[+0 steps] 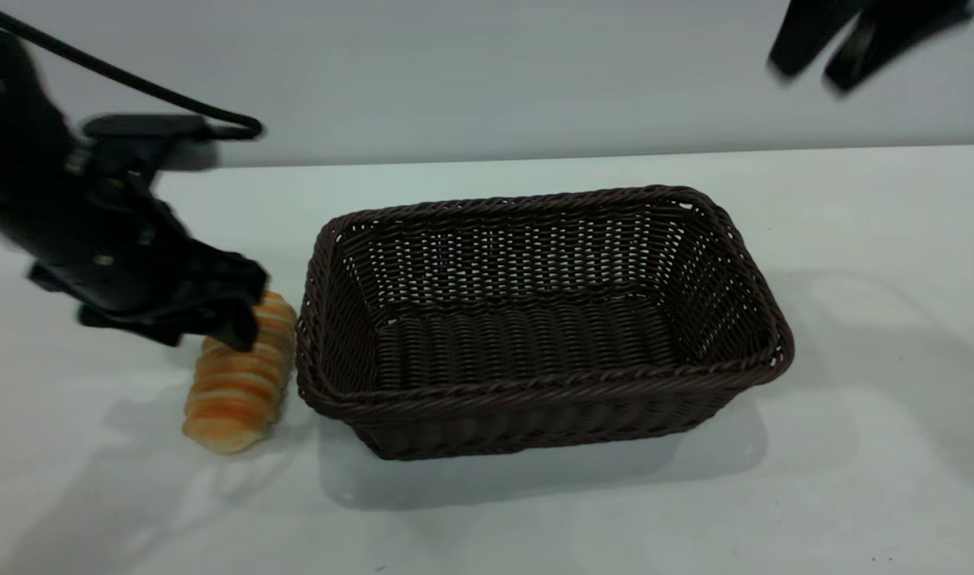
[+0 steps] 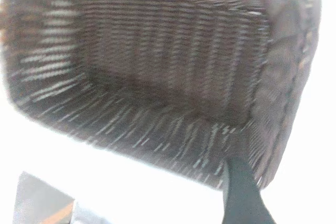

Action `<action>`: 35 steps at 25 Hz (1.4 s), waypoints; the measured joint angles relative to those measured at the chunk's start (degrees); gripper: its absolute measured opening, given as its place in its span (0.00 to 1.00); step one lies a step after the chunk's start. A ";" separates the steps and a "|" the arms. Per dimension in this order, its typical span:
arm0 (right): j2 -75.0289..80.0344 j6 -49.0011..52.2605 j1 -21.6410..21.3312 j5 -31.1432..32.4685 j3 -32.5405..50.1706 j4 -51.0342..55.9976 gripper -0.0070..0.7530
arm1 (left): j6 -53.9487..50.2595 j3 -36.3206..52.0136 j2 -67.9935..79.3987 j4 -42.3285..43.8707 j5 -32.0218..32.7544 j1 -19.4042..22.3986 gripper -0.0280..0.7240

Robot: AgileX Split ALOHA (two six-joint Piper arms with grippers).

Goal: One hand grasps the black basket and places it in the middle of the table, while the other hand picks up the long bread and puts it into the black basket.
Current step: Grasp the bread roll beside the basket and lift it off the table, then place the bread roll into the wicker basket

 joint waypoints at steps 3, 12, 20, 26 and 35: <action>-8.25 0.00 0.32 5.05 0.00 -0.51 0.58 | -0.06 -3.20 4.59 0.00 0.40 -0.06 0.81; -31.66 0.85 0.32 7.88 6.44 -1.10 0.57 | -0.12 -5.40 11.18 -0.01 -1.23 0.00 0.45; -51.45 0.91 0.32 8.28 27.00 -6.37 0.57 | 0.72 -4.75 5.22 1.72 7.28 0.00 0.17; -64.76 2.90 0.32 8.28 42.29 -15.14 0.57 | 1.26 -4.73 -7.84 6.87 14.13 0.00 0.17; -82.06 11.01 0.32 4.05 56.49 -23.05 0.57 | 0.80 -4.74 -16.11 7.23 9.90 -10.47 0.16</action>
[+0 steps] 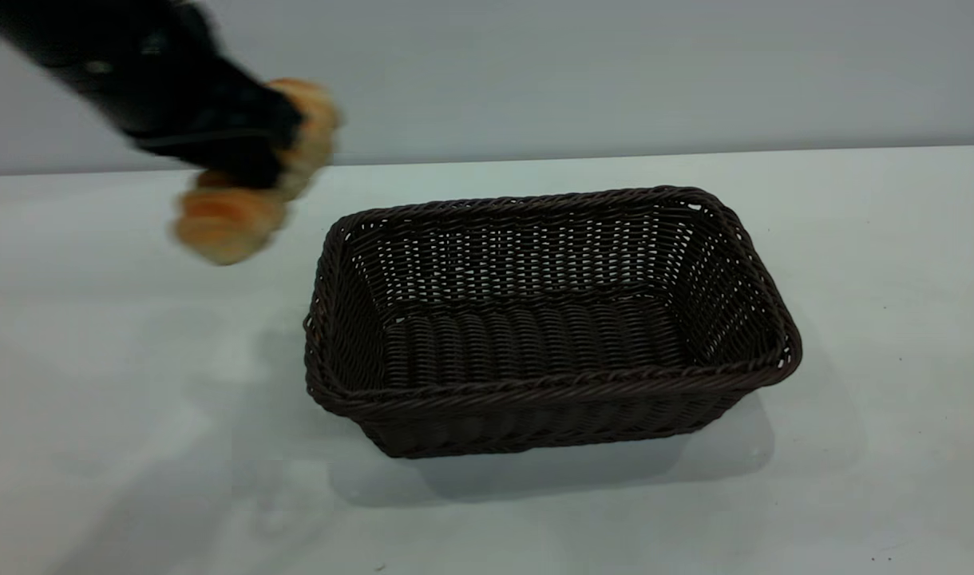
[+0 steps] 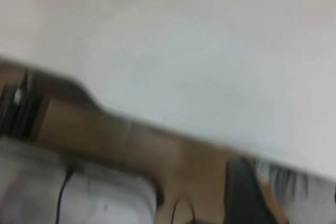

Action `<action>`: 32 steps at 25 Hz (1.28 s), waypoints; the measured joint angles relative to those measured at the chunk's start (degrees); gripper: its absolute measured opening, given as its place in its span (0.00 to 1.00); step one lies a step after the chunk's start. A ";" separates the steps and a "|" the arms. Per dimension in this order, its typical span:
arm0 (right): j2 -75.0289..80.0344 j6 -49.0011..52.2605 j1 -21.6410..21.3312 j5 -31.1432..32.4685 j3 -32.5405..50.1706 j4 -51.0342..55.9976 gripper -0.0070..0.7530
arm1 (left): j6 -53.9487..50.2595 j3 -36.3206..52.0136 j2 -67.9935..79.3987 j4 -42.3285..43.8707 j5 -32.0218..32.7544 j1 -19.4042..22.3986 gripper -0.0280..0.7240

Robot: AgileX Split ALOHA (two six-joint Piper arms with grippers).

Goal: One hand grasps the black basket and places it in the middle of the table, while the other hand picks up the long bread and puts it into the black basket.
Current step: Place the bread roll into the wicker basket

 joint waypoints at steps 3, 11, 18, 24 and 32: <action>-4.10 1.39 0.00 -2.29 0.01 -0.05 0.57 | -1.35 0.00 3.10 -1.54 -7.70 -5.49 0.16; -9.78 2.29 0.00 -2.08 1.62 -0.28 0.57 | -5.40 -2.34 19.43 -2.45 -17.85 -11.77 0.15; -9.95 3.21 0.00 -2.13 1.82 -0.80 0.56 | -5.52 -3.39 21.48 -3.85 -17.23 -11.77 0.41; -16.13 3.34 0.00 -2.13 1.82 -0.94 0.55 | -4.03 -3.39 14.16 -3.80 -6.78 -11.24 0.83; -23.31 3.40 0.05 -1.89 1.82 -1.11 0.55 | 0.34 -3.39 -9.30 -2.64 14.63 -10.20 0.86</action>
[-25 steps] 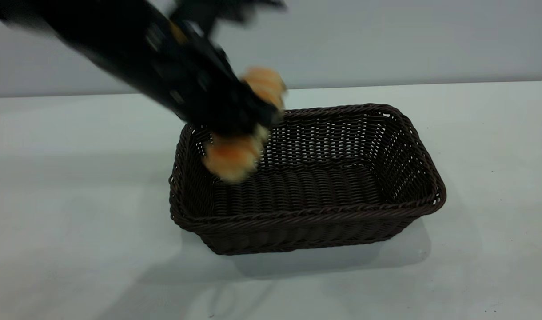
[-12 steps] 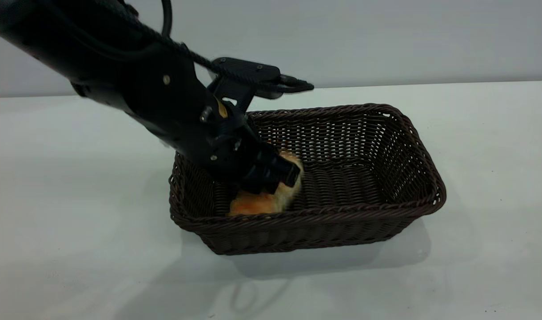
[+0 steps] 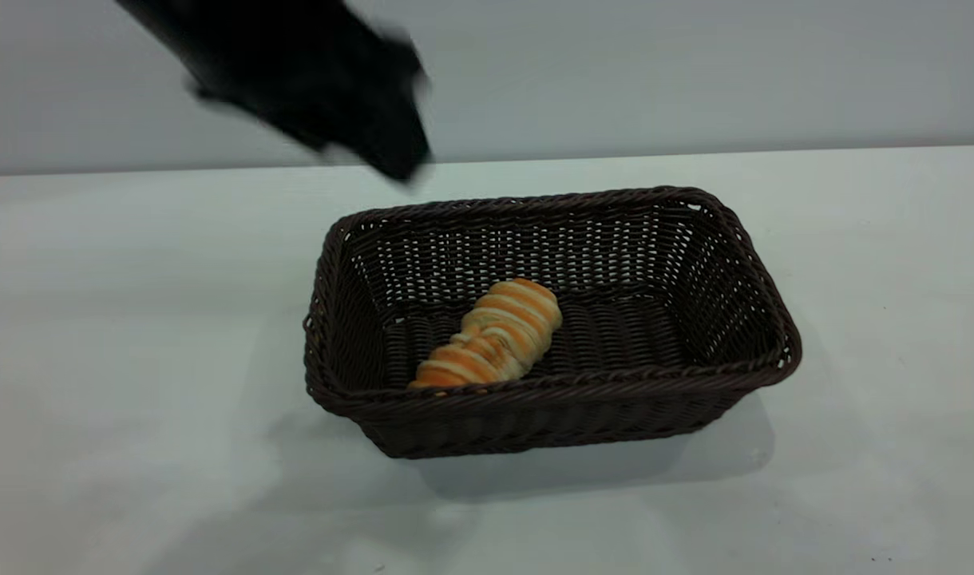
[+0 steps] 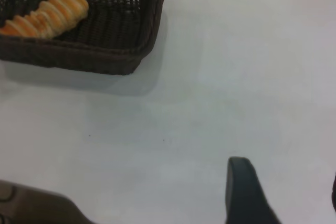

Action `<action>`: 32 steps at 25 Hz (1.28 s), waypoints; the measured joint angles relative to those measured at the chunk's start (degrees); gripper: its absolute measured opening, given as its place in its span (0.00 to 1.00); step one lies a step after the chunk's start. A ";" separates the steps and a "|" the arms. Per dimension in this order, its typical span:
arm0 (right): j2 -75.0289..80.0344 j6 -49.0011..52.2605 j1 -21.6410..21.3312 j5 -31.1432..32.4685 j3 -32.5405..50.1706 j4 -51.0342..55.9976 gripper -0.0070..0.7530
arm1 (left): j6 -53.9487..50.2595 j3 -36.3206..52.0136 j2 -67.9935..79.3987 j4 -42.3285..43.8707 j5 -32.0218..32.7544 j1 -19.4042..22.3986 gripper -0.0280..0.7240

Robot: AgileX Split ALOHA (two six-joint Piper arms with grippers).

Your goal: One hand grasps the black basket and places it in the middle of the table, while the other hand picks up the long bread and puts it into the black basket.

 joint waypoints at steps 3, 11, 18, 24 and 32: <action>-0.05 0.00 0.30 0.00 0.00 -0.04 0.55 | 0.12 0.00 -10.57 0.80 8.23 0.00 0.84; -0.10 0.15 1.70 0.00 0.00 -0.06 0.55 | -0.69 0.20 -36.38 5.90 33.08 0.00 0.83; -0.10 0.70 1.76 0.00 0.00 -0.06 0.55 | -3.01 12.66 -55.26 6.03 41.98 0.00 0.82; -0.10 0.75 1.76 0.00 0.00 -0.11 0.56 | -4.05 28.12 -66.50 5.96 41.42 0.00 0.82; -0.10 0.86 1.76 0.00 0.00 -0.11 0.56 | -4.18 31.31 -72.70 5.79 39.63 0.00 0.82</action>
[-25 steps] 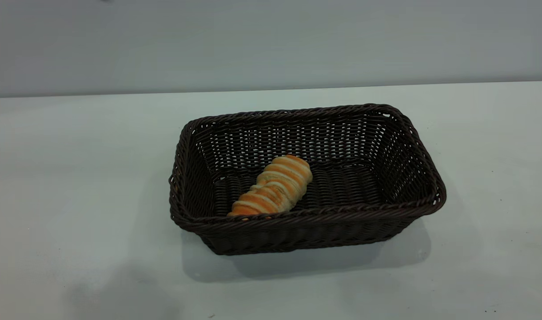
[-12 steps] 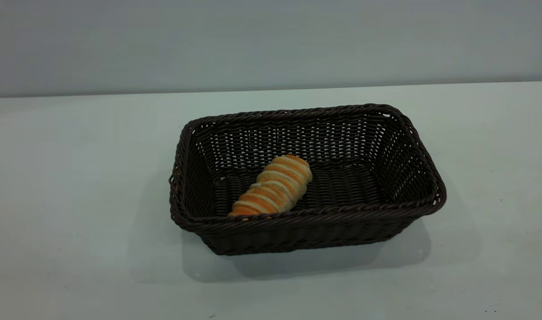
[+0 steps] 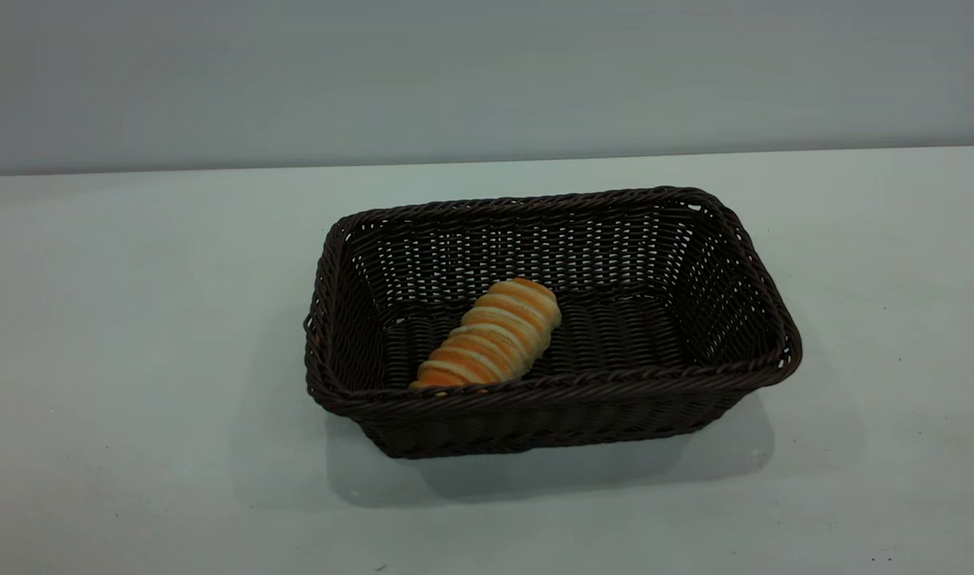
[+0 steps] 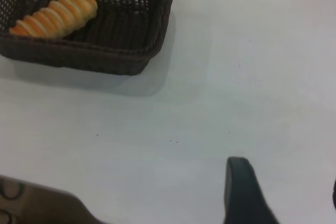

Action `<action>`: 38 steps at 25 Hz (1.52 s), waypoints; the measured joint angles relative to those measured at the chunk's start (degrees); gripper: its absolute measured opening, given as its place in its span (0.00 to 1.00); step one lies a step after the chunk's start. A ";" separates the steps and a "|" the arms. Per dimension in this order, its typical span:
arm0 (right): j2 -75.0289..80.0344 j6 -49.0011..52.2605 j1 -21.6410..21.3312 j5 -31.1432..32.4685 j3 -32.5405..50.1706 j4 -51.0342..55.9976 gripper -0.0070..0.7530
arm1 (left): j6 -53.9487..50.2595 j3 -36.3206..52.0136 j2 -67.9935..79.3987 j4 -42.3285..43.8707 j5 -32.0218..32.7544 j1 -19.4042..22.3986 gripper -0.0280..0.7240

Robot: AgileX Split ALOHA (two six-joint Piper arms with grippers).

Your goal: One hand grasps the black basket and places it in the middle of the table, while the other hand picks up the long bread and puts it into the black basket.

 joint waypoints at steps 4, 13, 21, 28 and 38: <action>0.00 0.03 0.00 0.00 0.00 0.00 0.56 | 0.00 0.00 -0.46 -0.11 0.00 0.00 0.82; 0.00 0.03 -1.66 0.00 0.00 -0.07 0.56 | -0.03 0.00 -0.74 -0.11 0.09 0.00 0.82; 0.00 0.07 -3.93 0.00 0.00 -0.07 0.56 | -0.03 0.04 -3.28 -0.69 0.16 20.81 0.82; -0.05 0.07 -3.93 0.00 0.00 -0.07 0.56 | -0.03 0.06 -12.05 -0.69 0.49 33.28 0.82; -0.10 0.07 -3.93 0.04 0.00 -0.07 0.56 | -0.03 0.06 -17.99 -0.69 1.23 33.28 0.82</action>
